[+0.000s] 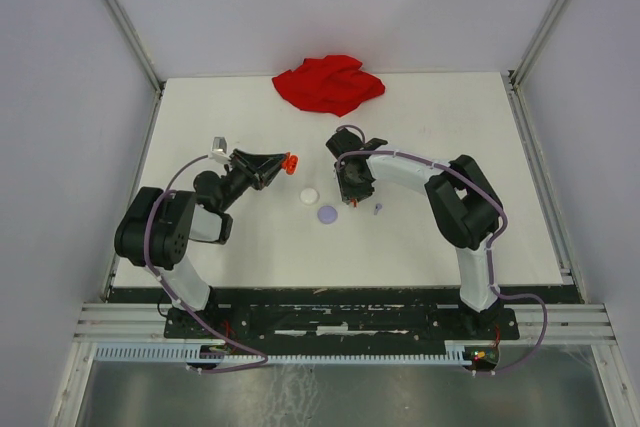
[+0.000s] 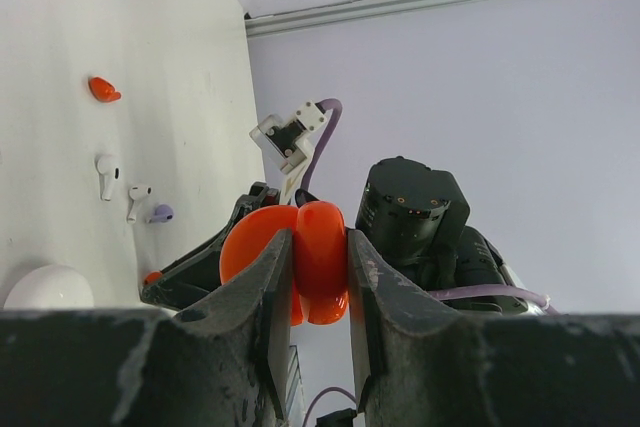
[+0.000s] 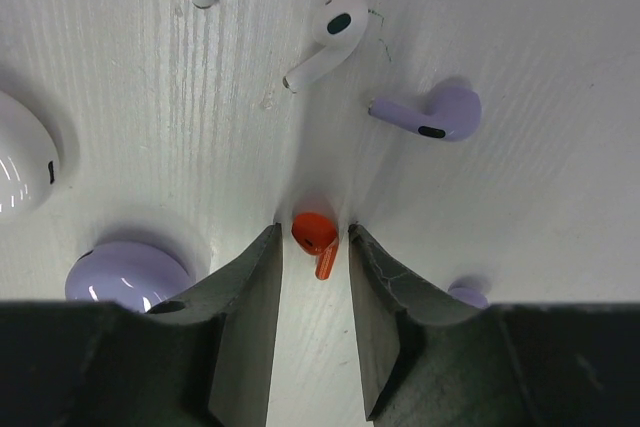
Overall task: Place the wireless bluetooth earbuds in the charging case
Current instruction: Pick up the earbud from the center of the board.
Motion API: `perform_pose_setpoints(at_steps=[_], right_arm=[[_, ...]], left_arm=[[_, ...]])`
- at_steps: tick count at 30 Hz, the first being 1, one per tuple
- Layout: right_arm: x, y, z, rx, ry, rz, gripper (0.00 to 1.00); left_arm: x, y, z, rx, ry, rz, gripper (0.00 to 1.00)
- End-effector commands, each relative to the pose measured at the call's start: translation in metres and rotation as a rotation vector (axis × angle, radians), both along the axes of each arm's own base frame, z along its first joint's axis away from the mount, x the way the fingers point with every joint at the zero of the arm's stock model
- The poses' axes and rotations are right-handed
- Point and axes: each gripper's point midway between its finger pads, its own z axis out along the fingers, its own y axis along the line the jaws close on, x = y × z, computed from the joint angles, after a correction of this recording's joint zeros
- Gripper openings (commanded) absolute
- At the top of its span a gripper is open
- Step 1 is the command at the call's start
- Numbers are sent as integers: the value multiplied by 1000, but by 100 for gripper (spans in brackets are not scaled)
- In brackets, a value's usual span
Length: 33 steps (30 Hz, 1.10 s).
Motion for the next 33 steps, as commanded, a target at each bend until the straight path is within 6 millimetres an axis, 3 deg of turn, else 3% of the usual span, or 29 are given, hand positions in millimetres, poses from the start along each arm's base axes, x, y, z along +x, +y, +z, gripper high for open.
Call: perform_pose_setpoints(at_steps=[1,17,33], right_arm=[[5,3,-5,3,-9,-21,41],[6,3,-10,4,1,-22,36],[9,1,-2,-8,-17,-11,18]], left_arm=[[-3,0,8,-34,-26,-16,3],[-3,2,6,-37,-21,-15,3],[-4,2,5,-41,-18,-20,3]])
